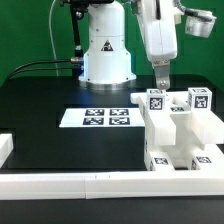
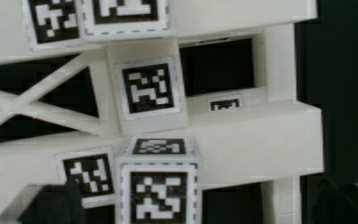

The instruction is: Assemble chair

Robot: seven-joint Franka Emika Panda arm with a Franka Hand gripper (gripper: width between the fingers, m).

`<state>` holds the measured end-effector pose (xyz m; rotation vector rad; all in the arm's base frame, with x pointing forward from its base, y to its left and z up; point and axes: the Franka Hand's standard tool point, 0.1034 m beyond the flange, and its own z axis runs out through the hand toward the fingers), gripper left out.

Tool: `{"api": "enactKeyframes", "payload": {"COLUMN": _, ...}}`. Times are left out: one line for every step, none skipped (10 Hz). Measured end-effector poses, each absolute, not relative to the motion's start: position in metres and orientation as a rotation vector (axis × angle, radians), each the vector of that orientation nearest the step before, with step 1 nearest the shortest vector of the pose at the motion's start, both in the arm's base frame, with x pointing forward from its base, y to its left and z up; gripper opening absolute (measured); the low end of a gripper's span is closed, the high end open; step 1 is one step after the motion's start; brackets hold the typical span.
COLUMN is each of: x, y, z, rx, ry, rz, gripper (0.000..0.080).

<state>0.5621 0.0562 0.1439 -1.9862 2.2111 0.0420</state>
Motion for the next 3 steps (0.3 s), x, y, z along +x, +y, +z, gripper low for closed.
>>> {"api": "enactKeyframes", "payload": {"x": 0.5619, "y": 0.0563, "z": 0.1435, "rx": -1.987, "ry": 2.211, "rz": 0.042, "gripper": 0.0649}}
{"api": "enactKeyframes", "payload": {"x": 0.5618, "y": 0.0564, "z": 0.1432, "rx": -1.989, "ry": 2.211, "rz": 0.043, "gripper": 0.0649}}
{"api": "enactKeyframes", "payload": {"x": 0.5617, "y": 0.0566, "z": 0.1429, "rx": -1.99, "ry": 2.21, "rz": 0.043, "gripper": 0.0649}}
